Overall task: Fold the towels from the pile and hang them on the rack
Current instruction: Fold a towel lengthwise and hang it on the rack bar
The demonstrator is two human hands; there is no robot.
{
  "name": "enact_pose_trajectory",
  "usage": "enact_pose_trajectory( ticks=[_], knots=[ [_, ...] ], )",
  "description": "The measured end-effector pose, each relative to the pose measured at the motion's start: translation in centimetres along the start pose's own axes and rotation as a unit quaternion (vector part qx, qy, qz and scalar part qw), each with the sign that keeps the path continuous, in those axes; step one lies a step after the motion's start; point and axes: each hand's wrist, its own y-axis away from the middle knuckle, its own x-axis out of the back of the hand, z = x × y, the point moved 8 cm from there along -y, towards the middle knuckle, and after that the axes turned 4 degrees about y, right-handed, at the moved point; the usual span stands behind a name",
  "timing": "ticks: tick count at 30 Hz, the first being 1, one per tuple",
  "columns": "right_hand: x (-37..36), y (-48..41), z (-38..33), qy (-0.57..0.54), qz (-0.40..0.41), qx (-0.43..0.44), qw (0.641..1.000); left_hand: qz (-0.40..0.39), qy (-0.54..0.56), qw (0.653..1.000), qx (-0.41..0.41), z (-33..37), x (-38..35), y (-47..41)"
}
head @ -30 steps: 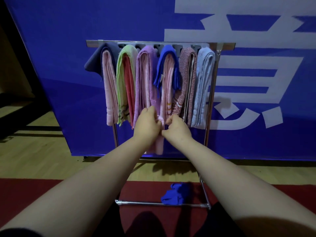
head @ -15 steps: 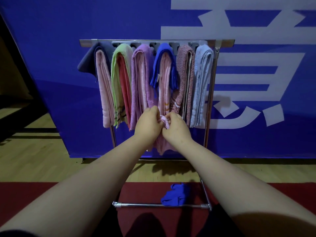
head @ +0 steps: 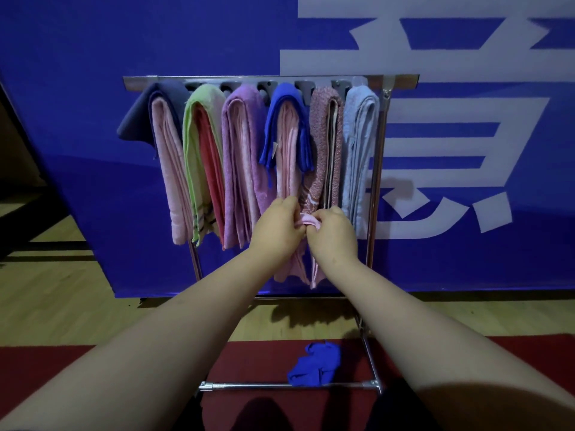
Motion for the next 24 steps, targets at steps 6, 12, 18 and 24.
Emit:
enact_pose_trajectory(
  ticks=[6,12,18,24],
  knots=[
    [3.1,-2.9,-0.9,-0.032,0.047,0.025,0.998,0.032,0.003,0.999,-0.003,2.7,1.2,-2.6],
    [6.9,-5.5,-2.3,-0.036,0.094,0.051,0.994,0.066,-0.029,0.997,0.008,5.2,2.7,-5.7],
    [12.5,-9.4,-4.8,-0.027,0.177,0.092,0.979,0.112,-0.062,0.991,-0.030,9.5,6.0,-10.4],
    [15.8,-13.5,-7.0,0.019,0.198,0.128,0.972,0.155,-0.071,0.984,-0.046,11.4,9.0,-14.9]
  ],
)
